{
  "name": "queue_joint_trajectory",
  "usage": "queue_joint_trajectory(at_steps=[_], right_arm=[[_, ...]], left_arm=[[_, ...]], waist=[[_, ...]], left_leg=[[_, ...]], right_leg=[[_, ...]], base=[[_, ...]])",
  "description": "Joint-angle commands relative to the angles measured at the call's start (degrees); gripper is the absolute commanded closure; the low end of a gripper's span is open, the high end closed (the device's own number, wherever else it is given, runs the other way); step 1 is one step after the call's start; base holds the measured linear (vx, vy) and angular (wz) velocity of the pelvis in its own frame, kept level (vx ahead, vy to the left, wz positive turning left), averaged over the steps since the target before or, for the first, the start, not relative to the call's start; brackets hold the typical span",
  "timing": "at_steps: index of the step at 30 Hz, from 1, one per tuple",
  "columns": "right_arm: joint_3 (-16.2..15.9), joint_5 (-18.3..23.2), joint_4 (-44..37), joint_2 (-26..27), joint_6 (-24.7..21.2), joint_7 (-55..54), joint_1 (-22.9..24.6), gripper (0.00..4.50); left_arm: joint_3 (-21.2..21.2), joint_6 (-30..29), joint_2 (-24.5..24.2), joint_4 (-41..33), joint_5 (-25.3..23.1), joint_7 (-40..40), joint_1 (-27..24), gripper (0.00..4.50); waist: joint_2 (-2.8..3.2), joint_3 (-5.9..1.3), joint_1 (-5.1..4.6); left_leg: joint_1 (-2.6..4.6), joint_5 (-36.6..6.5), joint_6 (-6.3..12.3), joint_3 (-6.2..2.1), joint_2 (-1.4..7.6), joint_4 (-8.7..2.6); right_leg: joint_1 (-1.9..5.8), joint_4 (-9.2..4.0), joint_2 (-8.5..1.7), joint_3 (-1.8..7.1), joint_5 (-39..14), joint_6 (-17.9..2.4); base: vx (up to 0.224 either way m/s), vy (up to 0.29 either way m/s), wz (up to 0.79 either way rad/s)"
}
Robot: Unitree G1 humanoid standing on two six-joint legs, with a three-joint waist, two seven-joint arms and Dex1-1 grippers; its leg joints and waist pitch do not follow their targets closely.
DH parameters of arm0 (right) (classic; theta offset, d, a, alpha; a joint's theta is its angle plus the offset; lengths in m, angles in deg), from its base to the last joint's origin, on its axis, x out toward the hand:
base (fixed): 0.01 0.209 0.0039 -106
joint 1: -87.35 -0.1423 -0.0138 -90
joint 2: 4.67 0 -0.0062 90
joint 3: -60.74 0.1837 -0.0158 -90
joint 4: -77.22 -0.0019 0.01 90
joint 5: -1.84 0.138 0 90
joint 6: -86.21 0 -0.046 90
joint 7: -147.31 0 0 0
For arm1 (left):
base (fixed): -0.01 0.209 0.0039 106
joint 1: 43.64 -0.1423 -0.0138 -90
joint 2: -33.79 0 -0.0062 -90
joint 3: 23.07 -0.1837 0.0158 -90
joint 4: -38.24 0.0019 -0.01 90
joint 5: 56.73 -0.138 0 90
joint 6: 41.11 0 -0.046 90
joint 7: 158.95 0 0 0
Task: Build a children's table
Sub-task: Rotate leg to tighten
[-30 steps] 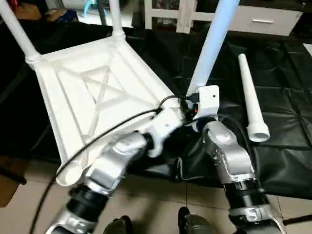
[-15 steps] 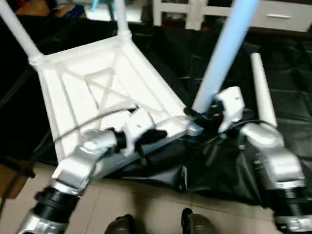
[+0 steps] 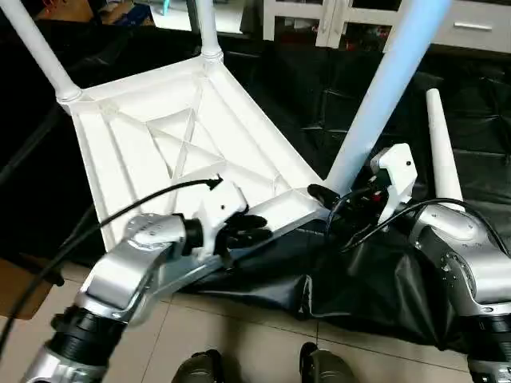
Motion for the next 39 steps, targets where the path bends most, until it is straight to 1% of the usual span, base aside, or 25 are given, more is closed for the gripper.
queue_joint_trajectory(at_steps=[1,2,4,7,8,9,10,13,15,17,18,19,20,22,23,24,26,27,28,30,33,35,36,38,39], right_arm=[[-1.11,-0.07,-1.82,-0.31,-0.35,0.48,0.75,0.41],[-1.12,-0.13,-1.95,-0.32,-0.42,0.50,0.81,0.41],[-1.20,-0.24,-2.16,-0.34,-0.34,0.57,0.93,0.41],[-1.30,-0.01,-2.58,-0.45,-0.43,0.50,1.30,0.41],[-1.30,-0.01,-2.58,-0.45,-0.43,0.50,1.30,0.41],[-1.38,-0.09,-2.71,-0.49,-0.40,0.53,1.48,0.41],[-1.40,-0.10,-2.73,-0.50,-0.38,0.53,1.51,0.41],[-1.68,0.13,-3.26,-0.80,-0.45,0.83,1.92,0.41],[-1.80,0.11,-3.18,-0.75,-0.45,0.83,1.90,0.41],[-1.96,0.10,-3.21,-0.75,-0.47,0.93,1.90,0.41],[-2.02,0.10,-3.22,-0.73,-0.50,0.94,1.88,0.41],[-2.02,0.10,-3.22,-0.73,-0.50,0.94,1.88,0.41],[-2.06,0.09,-3.35,-0.76,-0.55,0.94,1.93,0.41],[-2.12,0.00,-3.46,-0.76,-0.60,0.84,1.94,0.41],[-2.12,-0.09,-3.49,-0.78,-0.49,0.81,1.95,0.41],[-2.14,-0.18,-3.40,-0.75,-0.45,0.75,1.85,0.41],[-2.16,-0.28,-3.27,-0.71,-0.40,0.74,1.71,0.41],[-2.17,-0.30,-3.23,-0.69,-0.38,0.74,1.67,0.41],[-2.20,-0.41,-3.12,-0.71,-0.30,0.73,1.61,0.41],[-2.26,-0.60,-2.92,-0.75,-0.09,0.76,1.52,0.41],[-2.36,-0.76,-2.71,-0.68,0.02,0.67,1.37,0.41],[-2.45,-0.96,-2.56,-0.60,0.12,0.52,1.26,0.41],[-2.47,-1.01,-2.54,-0.58,0.15,0.48,1.26,0.41],[-2.46,-1.19,-2.53,-0.51,0.24,0.32,1.25,0.41],[-2.45,-1.23,-2.53,-0.50,0.26,0.26,1.25,0.41]], left_arm=[[-1.16,-1.50,0.14,-1.33,0.43,0.43,0.25,2.88],[-1.32,-1.41,0.11,-1.29,0.39,0.51,0.28,2.88],[-1.83,-0.83,0.17,-0.74,-0.57,1.17,0.57,2.78],[-2.51,-0.56,0.99,0.04,-2.38,2.93,1.18,2.46],[-2.51,-0.56,0.99,0.04,-2.38,2.93,1.18,2.41],[-2.75,-0.55,1.26,0.24,-3.05,3.58,1.32,2.33],[-2.79,-0.54,1.32,0.29,-3.17,3.72,1.34,2.13],[-3.54,-0.78,1.81,0.60,-4.40,5.36,1.73,1.97],[-4.11,-0.88,1.88,1.18,-5.18,6.12,1.94,1.68],[-4.59,-1.90,2.36,1.59,-5.72,7.15,2.17,1.62],[-4.67,-2.51,2.53,1.58,-5.76,7.34,2.21,1.93],[-4.67,-2.51,2.53,1.58,-5.76,7.34,2.21,2.08],[-4.95,-3.18,2.62,1.33,-5.85,7.28,2.13,2.11],[-5.58,-4.44,2.53,0.75,-6.17,7.30,1.94,1.93],[-5.83,-5.02,2.55,0.54,-6.40,7.50,1.88,2.02],[-6.15,-5.83,2.49,0.24,-6.53,7.55,1.87,2.45],[-6.60,-6.91,2.37,-0.27,-6.40,7.45,1.87,2.49],[-6.72,-7.22,2.32,-0.46,-6.30,7.35,1.86,2.40],[-6.95,-8.00,2.23,-0.92,-6.20,7.22,1.83,2.48],[-7.25,-8.82,2.13,-1.35,-6.30,7.11,1.83,2.90],[-7.85,-10.08,1.84,-1.59,-6.93,7.24,2.04,2.80],[-8.92,-11.25,1.73,-2.23,-7.39,7.38,2.03,3.20],[-9.09,-11.51,1.72,-2.41,-7.39,7.41,2.01,3.33],[-9.16,-11.88,1.63,-2.61,-7.24,7.45,2.03,3.20],[-9.14,-11.94,1.62,-2.62,-7.21,7.47,2.02,3.27]], waist=[[0.10,-4.25,0.02],[0.05,-4.22,-0.05],[0.21,-4.29,-0.05],[0.11,-4.37,-0.04],[0.14,-4.41,-0.06],[0.13,-4.52,-0.08],[0.16,-4.57,-0.10],[0.18,-4.72,-0.10],[0.15,-4.87,-0.06],[0.24,-4.93,-0.06],[0.23,-4.92,0.00],[0.18,-4.85,0.00],[0.19,-4.76,0.04],[0.19,-4.67,0.06],[0.22,-4.63,0.07],[0.22,-4.64,0.07],[0.19,-4.65,0.06],[0.22,-4.75,0.08],[0.22,-4.72,0.06],[0.25,-4.75,0.08],[0.28,-4.75,0.05],[0.37,-4.81,0.05],[0.35,-4.90,0.06],[0.30,-4.99,0.01],[0.33,-4.99,0.02]], left_leg=[[1.70,-16.76,2.34,-0.85,2.05,-4.14],[1.44,-16.78,2.24,-0.95,2.00,-4.24],[1.38,-16.63,2.25,-1.00,1.91,-4.19],[1.34,-15.82,2.63,-0.96,1.91,-4.12],[1.15,-15.02,2.95,-1.01,1.92,-4.10],[0.98,-13.95,3.27,-1.06,1.91,-4.06],[0.98,-13.38,3.64,-1.03,1.89,-3.96],[0.95,-12.21,4.37,-0.99,1.89,-3.81],[0.94,-10.32,5.30,-0.94,1.86,-3.60],[0.93,-9.09,5.97,-0.91,1.89,-3.49],[0.96,-8.98,6.24,-0.87,1.91,-3.47],[0.93,-9.22,6.26,-0.83,1.91,-3.51],[0.97,-9.98,6.15,-0.83,1.92,-3.56],[1.03,-11.30,5.56,-0.89,1.97,-3.67],[1.04,-11.55,5.43,-0.92,2.00,-3.71],[1.05,-11.83,5.15,-0.94,1.98,-3.71],[1.02,-11.79,4.99,-0.93,1.95,-3.73],[1.03,-11.38,4.95,-0.96,1.96,-3.70],[0.97,-11.20,5.07,-0.96,1.96,-3.71],[0.94,-11.15,5.18,-0.95,1.91,-3.67],[0.99,-11.54,5.07,-0.95,1.92,-3.70],[1.05,-11.60,4.95,-0.98,1.94,-3.69],[0.99,-11.21,4.94,-1.00,1.93,-3.66],[0.92,-10.68,5.14,-0.96,1.84,-3.58],[0.90,-10.52,5.29,-0.94,1.84,-3.56]], right_leg=[[3.17,-3.90,-1.05,1.43,-20.48,-11.16],[3.24,-3.91,-1.00,1.41,-20.50,-10.65],[3.23,-3.94,-0.99,1.37,-20.17,-10.19],[3.25,-3.89,-0.94,1.38,-19.04,-10.39],[3.39,-3.79,-0.95,1.38,-18.08,-10.53],[3.55,-3.60,-0.99,1.34,-16.98,-10.79],[3.54,-3.59,-0.98,1.33,-16.28,-10.91],[3.59,-3.44,-0.93,1.30,-14.39,-11.63],[3.67,-3.10,-0.86,1.29,-11.50,-12.66],[3.74,-2.83,-0.85,1.26,-9.52,-13.47],[3.77,-2.88,-0.91,1.26,-9.35,-13.90],[3.78,-2.93,-0.91,1.26,-9.69,-14.00],[3.75,-3.08,-0.95,1.25,-11.00,-13.89],[3.72,-3.31,-1.04,1.26,-13.50,-13.26],[3.69,-3.36,-1.06,1.26,-13.96,-13.10],[3.68,-3.39,-1.05,1.25,-14.49,-12.83],[3.66,-3.42,-1.03,1.26,-14.59,-12.63],[3.72,-3.31,-1.04,1.26,-14.13,-12.71],[3.70,-3.31,-1.01,1.25,-13.83,-12.80],[3.74,-3.32,-1.01,1.22,-13.79,-12.84],[3.71,-3.41,-0.99,1.20,-14.37,-12.71],[3.70,-3.43,-0.99,1.20,-14.37,-12.63],[3.80,-3.32,-1.00,1.18,-13.83,-12.76],[3.86,-3.24,-0.96,1.19,-13.12,-12.97],[3.85,-3.26,-0.99,1.19,-13.08,-13.07]], base=[[0.000,0.000,0.00],[0.000,0.000,0.00],[0.000,0.000,0.00],[0.000,0.000,0.00],[0.000,0.000,0.00],[0.000,0.000,0.00],[0.000,0.000,0.00],[0.000,0.000,0.00],[0.000,0.000,0.00],[0.000,0.000,0.00],[0.000,0.000,0.00],[0.000,0.000,0.00],[0.000,0.000,0.00],[0.000,0.000,0.00],[0.000,0.000,0.00],[0.000,0.000,0.00],[0.000,0.000,0.00],[0.000,0.000,0.00],[0.000,0.000,0.00],[0.000,0.000,0.00],[0.000,0.000,0.00],[0.000,0.000,0.00],[0.000,0.000,0.00],[0.000,0.000,0.00],[0.000,0.000,0.00]])
